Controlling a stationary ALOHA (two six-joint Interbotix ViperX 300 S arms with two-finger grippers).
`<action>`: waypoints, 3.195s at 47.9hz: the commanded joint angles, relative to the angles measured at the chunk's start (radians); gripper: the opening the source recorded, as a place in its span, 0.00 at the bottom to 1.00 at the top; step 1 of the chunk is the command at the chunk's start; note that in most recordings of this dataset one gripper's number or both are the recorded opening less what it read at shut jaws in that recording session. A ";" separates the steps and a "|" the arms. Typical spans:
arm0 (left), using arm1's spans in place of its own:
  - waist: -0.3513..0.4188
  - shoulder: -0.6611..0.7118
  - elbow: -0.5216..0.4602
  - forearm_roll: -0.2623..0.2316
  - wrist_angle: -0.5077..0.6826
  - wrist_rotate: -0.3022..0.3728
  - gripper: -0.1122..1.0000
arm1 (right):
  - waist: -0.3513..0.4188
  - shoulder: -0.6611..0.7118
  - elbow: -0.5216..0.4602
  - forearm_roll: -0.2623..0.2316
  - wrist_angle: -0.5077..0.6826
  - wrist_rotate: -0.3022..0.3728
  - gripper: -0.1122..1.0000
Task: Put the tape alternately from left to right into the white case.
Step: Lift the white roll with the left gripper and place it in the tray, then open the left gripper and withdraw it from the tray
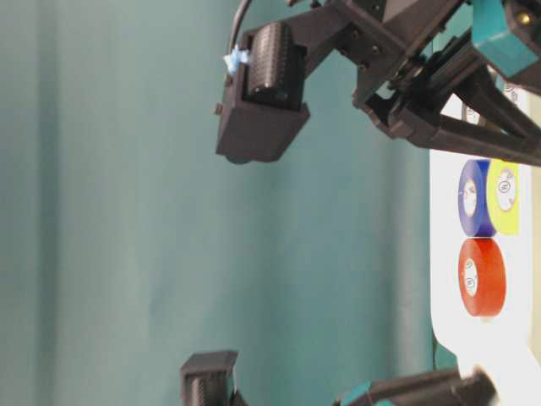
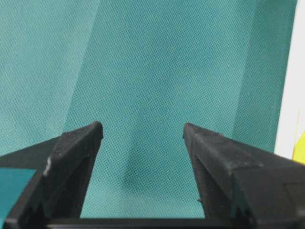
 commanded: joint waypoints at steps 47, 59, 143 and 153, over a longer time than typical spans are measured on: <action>0.229 0.262 -0.227 0.003 -0.043 0.169 0.08 | 0.003 -0.031 -0.011 0.002 -0.006 -0.003 0.78; 0.229 0.261 -0.229 0.002 -0.041 0.167 0.08 | 0.003 -0.031 -0.011 0.000 -0.008 -0.003 0.78; -0.170 0.146 -0.152 -0.005 -0.034 -0.015 0.43 | 0.003 -0.031 -0.008 0.002 -0.006 0.000 0.78; -0.172 0.149 -0.144 -0.003 -0.046 -0.017 0.43 | 0.003 -0.031 -0.006 0.000 -0.006 0.000 0.78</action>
